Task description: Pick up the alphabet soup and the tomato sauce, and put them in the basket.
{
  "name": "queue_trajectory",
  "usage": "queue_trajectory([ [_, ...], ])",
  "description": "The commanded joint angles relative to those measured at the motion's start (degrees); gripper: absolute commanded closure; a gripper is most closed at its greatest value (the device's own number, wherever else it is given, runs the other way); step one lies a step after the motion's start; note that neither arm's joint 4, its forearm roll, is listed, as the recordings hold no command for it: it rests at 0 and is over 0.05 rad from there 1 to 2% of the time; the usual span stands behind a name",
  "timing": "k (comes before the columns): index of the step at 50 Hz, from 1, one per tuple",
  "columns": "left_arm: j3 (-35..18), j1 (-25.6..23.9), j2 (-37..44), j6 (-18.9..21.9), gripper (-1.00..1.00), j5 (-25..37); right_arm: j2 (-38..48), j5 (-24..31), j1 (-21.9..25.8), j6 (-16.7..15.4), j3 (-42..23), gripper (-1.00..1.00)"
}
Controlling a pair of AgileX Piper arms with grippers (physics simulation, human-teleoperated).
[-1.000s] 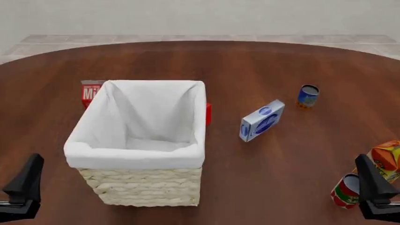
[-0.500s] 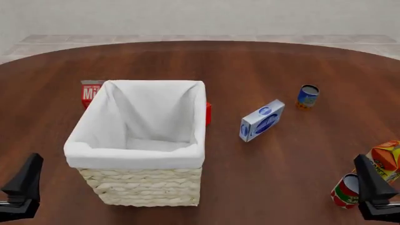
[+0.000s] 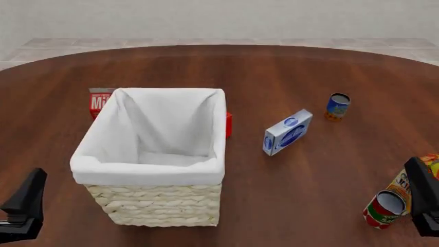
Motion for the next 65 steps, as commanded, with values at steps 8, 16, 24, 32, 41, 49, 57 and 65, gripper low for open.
queue_trajectory([
  [8, -0.06, 0.05, -0.05, -0.16, -1.00, -0.14, -0.07, 11.62, 2.28, 0.93, -12.85, -1.00],
  [16, -0.10, -0.08, -0.06, -0.06, -1.00, -0.29, -0.09, 17.42, 3.13, 0.55, -17.76, -1.00],
  [24, -0.12, -0.09, -0.06, 0.04, -1.00, -0.41, 0.28, 24.11, 4.09, -0.06, -23.55, -1.00],
  [32, -0.12, -0.12, -0.08, 0.18, -1.00, -0.61, 3.36, 29.63, 4.49, -0.81, -29.45, -1.00],
  [41, -0.15, -0.09, -0.08, 0.22, -1.00, -0.72, 3.95, 36.54, 6.16, -2.37, -34.11, -1.00],
  [49, -0.19, -0.10, -0.08, 0.41, -1.00, -0.74, 4.57, 40.42, 4.36, -1.73, -36.31, -1.00],
  [57, -0.14, -0.24, -0.09, 0.88, -1.00, -0.79, 4.51, 44.42, 2.72, -2.06, -38.34, -1.00],
  [65, -0.15, -0.23, -0.09, 1.23, -1.00, -0.94, 4.98, 48.09, 1.15, -1.35, -41.90, -1.00],
])
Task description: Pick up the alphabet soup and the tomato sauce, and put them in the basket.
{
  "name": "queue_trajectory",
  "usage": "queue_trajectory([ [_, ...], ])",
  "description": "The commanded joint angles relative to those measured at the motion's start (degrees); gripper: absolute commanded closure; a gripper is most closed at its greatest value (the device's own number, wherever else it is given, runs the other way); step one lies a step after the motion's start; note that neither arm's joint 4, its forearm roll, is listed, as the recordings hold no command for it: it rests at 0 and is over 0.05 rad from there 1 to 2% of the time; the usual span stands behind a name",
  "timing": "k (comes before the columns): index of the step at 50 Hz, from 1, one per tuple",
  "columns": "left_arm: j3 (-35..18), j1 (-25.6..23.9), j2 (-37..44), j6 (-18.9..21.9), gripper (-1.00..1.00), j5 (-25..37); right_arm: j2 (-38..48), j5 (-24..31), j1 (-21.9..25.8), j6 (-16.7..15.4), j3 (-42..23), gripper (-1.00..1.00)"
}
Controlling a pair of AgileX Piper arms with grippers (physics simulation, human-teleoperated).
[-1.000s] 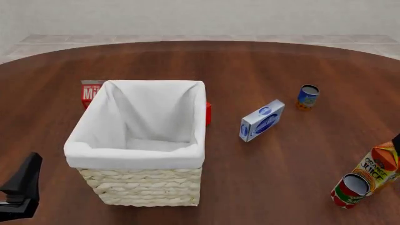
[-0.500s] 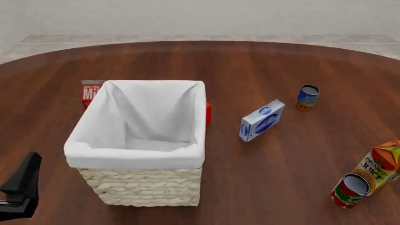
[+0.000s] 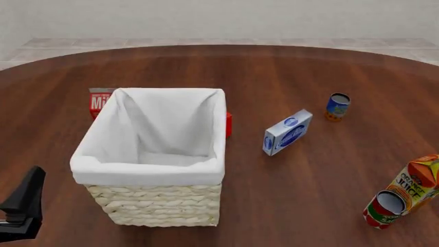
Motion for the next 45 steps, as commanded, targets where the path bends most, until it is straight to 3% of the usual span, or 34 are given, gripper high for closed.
queue_trajectory([
  [1, -0.02, -0.09, -0.01, 0.44, -1.00, -0.13, 0.67, 5.50, -2.21, 0.85, -3.93, -1.00],
  [4, -0.01, -0.12, 0.00, 0.56, -1.00, -0.11, 0.44, 6.16, -2.86, -0.21, -4.26, -1.00],
  [21, -0.01, -0.33, 0.00, 1.36, -1.00, 0.05, -1.30, 13.23, -5.17, 0.84, -5.66, -1.00],
  [33, -0.08, -0.33, 0.00, 1.51, -1.00, 0.16, -3.19, 16.37, -5.48, 0.91, -2.98, -1.00],
  [45, -0.03, -0.58, 0.00, 1.68, -1.00, 0.18, -4.11, 16.31, -8.94, -0.60, 1.56, -1.00],
])
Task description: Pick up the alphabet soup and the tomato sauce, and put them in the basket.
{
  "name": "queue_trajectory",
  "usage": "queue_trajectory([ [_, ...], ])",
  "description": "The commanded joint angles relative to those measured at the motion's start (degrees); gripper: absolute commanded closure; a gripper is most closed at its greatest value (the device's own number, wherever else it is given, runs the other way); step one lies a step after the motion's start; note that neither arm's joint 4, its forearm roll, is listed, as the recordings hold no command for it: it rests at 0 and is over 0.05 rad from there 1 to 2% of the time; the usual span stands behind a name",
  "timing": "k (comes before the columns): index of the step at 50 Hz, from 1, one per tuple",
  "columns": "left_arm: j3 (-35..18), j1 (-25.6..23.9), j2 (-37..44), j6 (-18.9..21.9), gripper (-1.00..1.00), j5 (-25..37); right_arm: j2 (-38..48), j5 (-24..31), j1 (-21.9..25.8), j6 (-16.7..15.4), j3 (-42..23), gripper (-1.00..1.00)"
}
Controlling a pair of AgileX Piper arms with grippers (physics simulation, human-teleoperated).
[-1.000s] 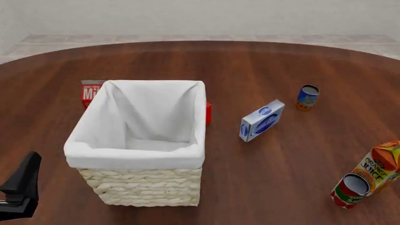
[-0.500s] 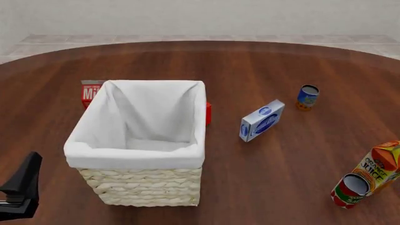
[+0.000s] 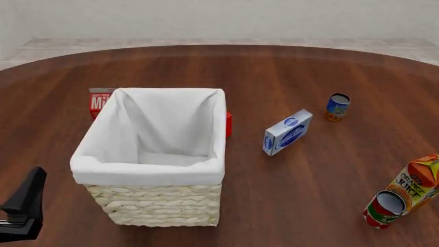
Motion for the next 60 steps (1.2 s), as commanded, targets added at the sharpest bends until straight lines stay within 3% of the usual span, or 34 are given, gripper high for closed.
queue_trajectory([
  [1, 0.04, -0.18, 0.00, 0.16, -1.00, 0.04, -0.79, 0.77, -2.00, -0.46, 3.62, -1.00],
  [11, 0.04, -0.08, 0.00, -0.01, -1.00, 0.02, -1.09, -0.74, -2.16, -0.46, 10.18, -1.00],
  [12, 0.06, -0.08, 0.00, -0.01, -1.00, 0.00, -1.17, -1.52, -2.94, -1.54, 11.23, -1.00],
  [18, 0.05, -0.12, 0.00, -0.08, -1.00, 0.07, -1.12, -2.98, -3.07, -0.06, 14.45, -1.00],
  [27, 0.05, -0.08, 0.00, -0.27, -1.00, -0.07, -1.13, -5.62, -4.40, -0.40, 18.70, -1.00],
  [60, 0.08, 0.02, 0.00, -0.14, -1.00, 0.00, 2.21, -16.19, -5.16, -1.02, 28.56, -1.00],
])
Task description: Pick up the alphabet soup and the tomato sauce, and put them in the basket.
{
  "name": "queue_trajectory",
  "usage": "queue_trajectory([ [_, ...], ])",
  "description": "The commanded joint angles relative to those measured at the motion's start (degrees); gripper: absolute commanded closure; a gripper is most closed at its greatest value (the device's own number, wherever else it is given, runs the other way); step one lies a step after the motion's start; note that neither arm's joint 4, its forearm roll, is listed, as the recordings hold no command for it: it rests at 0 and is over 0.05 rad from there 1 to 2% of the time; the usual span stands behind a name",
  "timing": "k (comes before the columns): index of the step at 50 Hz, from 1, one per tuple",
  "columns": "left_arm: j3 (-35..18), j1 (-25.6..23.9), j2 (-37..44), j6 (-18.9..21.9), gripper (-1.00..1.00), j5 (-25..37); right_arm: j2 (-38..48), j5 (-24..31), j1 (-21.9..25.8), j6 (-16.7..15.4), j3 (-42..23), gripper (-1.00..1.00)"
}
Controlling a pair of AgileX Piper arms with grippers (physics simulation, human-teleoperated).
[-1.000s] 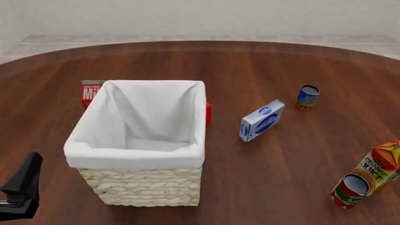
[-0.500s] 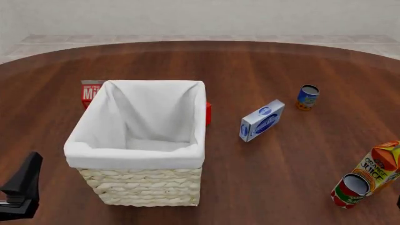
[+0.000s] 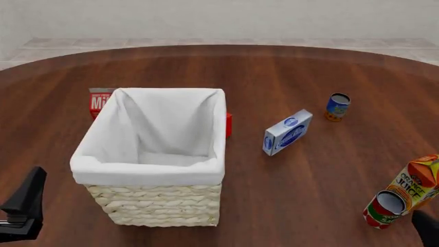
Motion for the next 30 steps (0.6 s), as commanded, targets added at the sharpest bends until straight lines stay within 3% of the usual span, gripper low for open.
queue_trajectory([
  [1, 0.04, 0.03, 0.00, 0.09, -1.00, 0.09, 1.38, -4.04, -0.45, -0.36, 3.55, -1.00],
  [30, 0.09, 0.11, 0.00, 0.04, -1.00, 0.17, 7.74, -16.60, -2.34, -2.44, 11.34, -1.00],
])
